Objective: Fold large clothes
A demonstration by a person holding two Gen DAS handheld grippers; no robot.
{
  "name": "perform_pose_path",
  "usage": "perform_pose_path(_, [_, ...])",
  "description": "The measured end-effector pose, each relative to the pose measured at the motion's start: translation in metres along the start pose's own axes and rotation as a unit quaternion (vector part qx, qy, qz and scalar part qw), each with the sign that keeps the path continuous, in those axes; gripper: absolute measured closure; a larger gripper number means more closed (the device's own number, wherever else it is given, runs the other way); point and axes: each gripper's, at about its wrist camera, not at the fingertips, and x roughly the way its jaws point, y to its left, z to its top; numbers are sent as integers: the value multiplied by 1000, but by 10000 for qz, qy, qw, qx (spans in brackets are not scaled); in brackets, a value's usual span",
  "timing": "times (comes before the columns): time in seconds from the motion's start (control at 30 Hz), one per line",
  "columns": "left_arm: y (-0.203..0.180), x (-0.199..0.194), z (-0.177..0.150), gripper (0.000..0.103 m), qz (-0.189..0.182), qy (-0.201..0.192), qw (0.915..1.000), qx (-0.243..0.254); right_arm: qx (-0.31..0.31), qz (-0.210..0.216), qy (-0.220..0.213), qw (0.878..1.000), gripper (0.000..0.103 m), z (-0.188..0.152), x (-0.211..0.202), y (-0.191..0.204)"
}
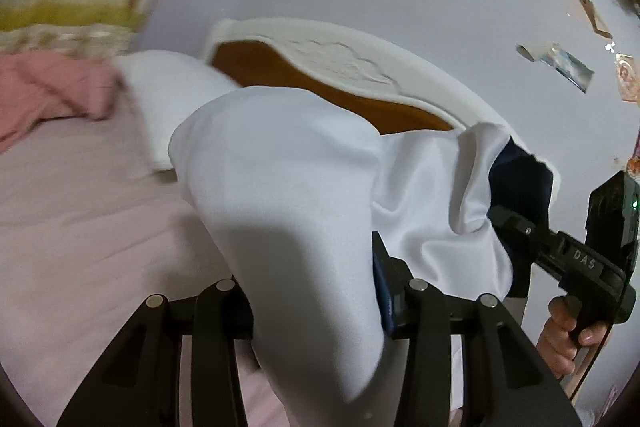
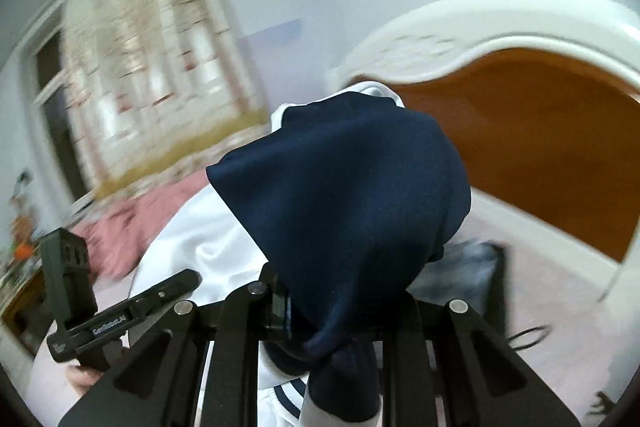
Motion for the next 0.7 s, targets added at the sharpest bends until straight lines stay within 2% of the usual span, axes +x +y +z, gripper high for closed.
perform_pose_path(0.03, [-3, 26, 2, 61, -135, 117, 9998, -61, 141, -341, 27, 9993, 82, 7, 9, -24])
perform_pose_path(0.1, [-5, 79, -3, 60, -221, 455, 9985, -193, 324, -687, 140, 9970, 82, 8, 25, -59])
perform_pose_path(0.2, [12, 154, -39, 59, -28, 1192, 9921, -385, 615, -1052, 620, 9906, 82, -19, 68, -117])
perform_pose_path(0.23, [24, 178, -59, 53, 153, 1497, 9876, -439, 740, -1231, 857, 9859, 81, -39, 89, -139])
perform_pose_path(0.27, [33, 189, -74, 43, 227, 1581, 9861, -468, 752, -1382, 977, 9827, 81, -50, 100, -150])
perform_pose_path(0.3, [42, 191, -85, 38, 185, 1480, 9875, -517, 773, -1508, 1194, 9783, 73, -68, 118, -167])
perform_pose_path(0.33, [51, 186, -90, 17, 216, 1373, 9889, -527, 927, -1386, 1256, 9780, 68, -77, 123, -178])
perform_pose_path(0.37, [54, 178, -91, 3, 389, 1344, 9893, -405, 1203, -1192, 1255, 9775, 67, -86, 124, -190])
perform_pose_path(0.4, [52, 167, -90, 2, 520, 1211, 9912, -98, 1395, -987, 1214, 9778, 64, -92, 121, -198])
perform_pose_path(0.43, [46, 155, -91, 2, 639, 1025, 9922, 314, 1392, -879, 1117, 9800, 54, -96, 115, -198])
perform_pose_path(0.47, [42, 147, -90, 2, 862, 846, 9903, 691, 1296, -968, 1047, 9813, 47, -98, 109, -196])
perform_pose_path(0.5, [35, 136, -91, 2, 1064, 651, 9871, 1004, 1072, -1346, 886, 9811, 31, -101, 97, -186])
perform_pose_path(0.53, [28, 123, -93, 2, 1259, 441, 9834, 1233, 930, -1619, 764, 9794, 21, -103, 92, -175])
perform_pose_path(0.6, [23, 94, -96, 1, 1288, 102, 9832, 1293, 337, -2478, 283, 9678, 20, -111, 68, -141])
perform_pose_path(0.7, [16, 59, -102, 0, 1173, -136, 9857, 1200, -187, -2603, -30, 9653, 8, -128, 42, -99])
